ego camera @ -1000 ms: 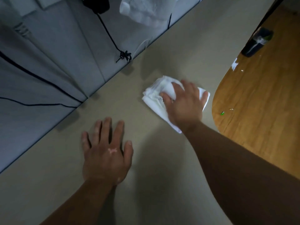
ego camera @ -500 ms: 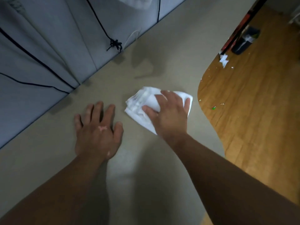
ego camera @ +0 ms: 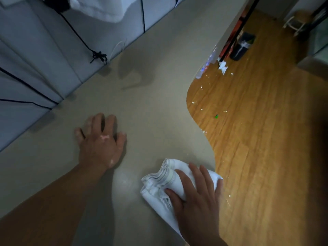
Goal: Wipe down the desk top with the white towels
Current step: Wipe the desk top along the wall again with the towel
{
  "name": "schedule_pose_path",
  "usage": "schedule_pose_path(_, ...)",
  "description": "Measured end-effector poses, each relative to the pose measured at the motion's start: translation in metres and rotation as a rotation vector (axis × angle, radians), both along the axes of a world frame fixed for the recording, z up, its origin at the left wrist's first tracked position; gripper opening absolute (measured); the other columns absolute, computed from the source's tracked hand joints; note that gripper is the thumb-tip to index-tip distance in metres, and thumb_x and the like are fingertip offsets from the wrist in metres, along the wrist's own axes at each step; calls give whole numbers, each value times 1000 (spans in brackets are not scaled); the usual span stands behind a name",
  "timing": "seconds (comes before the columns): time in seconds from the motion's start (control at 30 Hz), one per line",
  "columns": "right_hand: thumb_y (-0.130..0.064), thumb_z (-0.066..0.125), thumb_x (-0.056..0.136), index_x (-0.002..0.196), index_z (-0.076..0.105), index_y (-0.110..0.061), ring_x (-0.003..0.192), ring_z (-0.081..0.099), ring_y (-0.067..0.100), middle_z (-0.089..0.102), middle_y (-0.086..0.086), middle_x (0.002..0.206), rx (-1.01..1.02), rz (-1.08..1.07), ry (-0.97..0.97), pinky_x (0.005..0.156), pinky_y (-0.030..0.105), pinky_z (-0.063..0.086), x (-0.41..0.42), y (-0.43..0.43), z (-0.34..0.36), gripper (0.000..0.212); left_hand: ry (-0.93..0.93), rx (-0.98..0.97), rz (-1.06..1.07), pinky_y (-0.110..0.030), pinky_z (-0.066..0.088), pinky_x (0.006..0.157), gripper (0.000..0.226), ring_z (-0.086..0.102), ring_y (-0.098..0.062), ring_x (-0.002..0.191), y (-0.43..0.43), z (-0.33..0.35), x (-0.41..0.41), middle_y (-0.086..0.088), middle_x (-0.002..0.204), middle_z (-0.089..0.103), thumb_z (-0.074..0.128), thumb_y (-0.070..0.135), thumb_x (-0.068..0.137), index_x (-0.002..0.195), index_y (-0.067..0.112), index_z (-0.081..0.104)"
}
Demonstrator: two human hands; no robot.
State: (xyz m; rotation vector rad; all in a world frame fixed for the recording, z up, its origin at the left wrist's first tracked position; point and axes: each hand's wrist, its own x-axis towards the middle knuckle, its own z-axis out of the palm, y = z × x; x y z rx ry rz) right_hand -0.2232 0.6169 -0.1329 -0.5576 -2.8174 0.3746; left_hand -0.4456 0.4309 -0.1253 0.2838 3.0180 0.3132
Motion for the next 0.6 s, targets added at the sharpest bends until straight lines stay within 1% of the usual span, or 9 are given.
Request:
schedule_pose_path(0.03,-72,39,97,124,69,-36,137,51,29,58,1,145,4,-10,-5,110,72,28,-6,1,0,54,0,-3,-23,-68,22,117,63,30,-36,149,6,-3,0,-12,159,34,36,57,94,150,27,41)
schedule_pose_path(0.1,-70,47,93,124,69,-37,137,51,29,58,0,144,15,-22,-5,109,73,28,-15,6,-3,51,-22,-38,-16,-70,15,120,60,18,-32,155,18,-8,-5,-6,166,24,34,59,101,156,35,30)
schedule_pose_path(0.13,-69,50,90,123,69,-37,136,50,29,58,0,144,20,-27,-4,109,73,28,-20,10,-4,50,-31,-62,6,-70,12,121,61,13,-31,157,23,-10,-8,-4,168,19,31,62,102,158,37,25)
schedule_pose_path(0.2,-68,51,89,123,68,-37,136,50,28,59,-1,143,35,-27,-7,108,73,29,-32,19,-5,48,-20,-97,39,-68,8,123,66,8,-30,159,30,-13,-14,-3,171,13,26,67,101,160,38,19)
schedule_pose_path(0.3,-68,52,89,122,68,-37,138,50,28,59,-1,142,62,-7,-25,109,70,30,-59,37,-5,48,7,-97,36,-69,11,122,69,11,-32,158,31,-14,-15,-5,171,16,21,68,99,160,37,21)
schedule_pose_path(0.4,-68,51,90,123,67,-34,143,46,27,55,0,147,53,50,-18,110,67,31,-98,57,-5,49,-3,-114,42,-70,14,121,74,16,-34,157,33,-10,-15,-7,170,21,18,69,94,159,35,25)
schedule_pose_path(0.53,-66,52,91,124,66,-31,144,44,28,48,6,156,34,152,25,111,61,35,-165,83,-8,50,-10,-124,34,-70,16,120,74,18,-36,156,35,-8,-15,-9,169,24,22,68,94,159,33,28)
schedule_pose_path(0.6,-64,53,91,124,66,-28,146,41,29,46,8,157,8,176,39,110,62,35,-200,93,-10,51,3,-122,33,-70,17,119,73,21,-37,155,34,-7,-15,-10,167,27,26,67,94,158,31,31)
